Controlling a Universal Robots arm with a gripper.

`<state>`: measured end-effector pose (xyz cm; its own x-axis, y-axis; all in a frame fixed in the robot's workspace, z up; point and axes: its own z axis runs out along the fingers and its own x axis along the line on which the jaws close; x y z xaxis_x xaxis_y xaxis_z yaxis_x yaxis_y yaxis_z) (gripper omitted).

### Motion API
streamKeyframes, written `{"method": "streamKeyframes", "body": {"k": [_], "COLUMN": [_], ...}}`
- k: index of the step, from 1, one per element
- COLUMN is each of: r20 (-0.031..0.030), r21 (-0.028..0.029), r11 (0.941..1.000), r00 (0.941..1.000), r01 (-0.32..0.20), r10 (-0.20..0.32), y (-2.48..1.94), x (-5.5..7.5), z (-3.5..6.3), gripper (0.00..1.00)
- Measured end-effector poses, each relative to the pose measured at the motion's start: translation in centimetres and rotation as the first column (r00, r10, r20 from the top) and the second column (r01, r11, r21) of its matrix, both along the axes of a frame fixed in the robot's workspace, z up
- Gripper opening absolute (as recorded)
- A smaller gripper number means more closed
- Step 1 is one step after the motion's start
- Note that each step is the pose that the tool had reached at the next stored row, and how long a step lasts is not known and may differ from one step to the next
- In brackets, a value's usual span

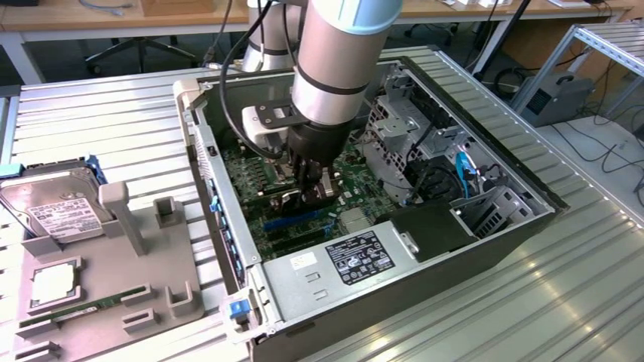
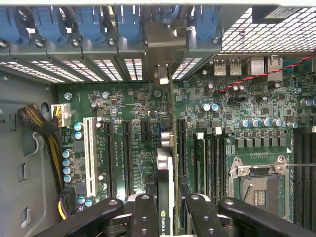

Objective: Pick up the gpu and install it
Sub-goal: 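Insert the gpu into the slot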

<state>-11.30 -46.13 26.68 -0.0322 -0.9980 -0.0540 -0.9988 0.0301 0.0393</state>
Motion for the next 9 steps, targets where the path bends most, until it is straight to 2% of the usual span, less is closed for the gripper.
{"method": "streamKeyframes", "body": {"k": [9], "r20": [0.0001], "r21": [0.0003], "r11": [1.0], "r00": [1.0], "r01": [0.0], "r10": [0.0], "y": [0.0], "x": [-0.02], "z": [0.0], "gripper": [0.27]}}
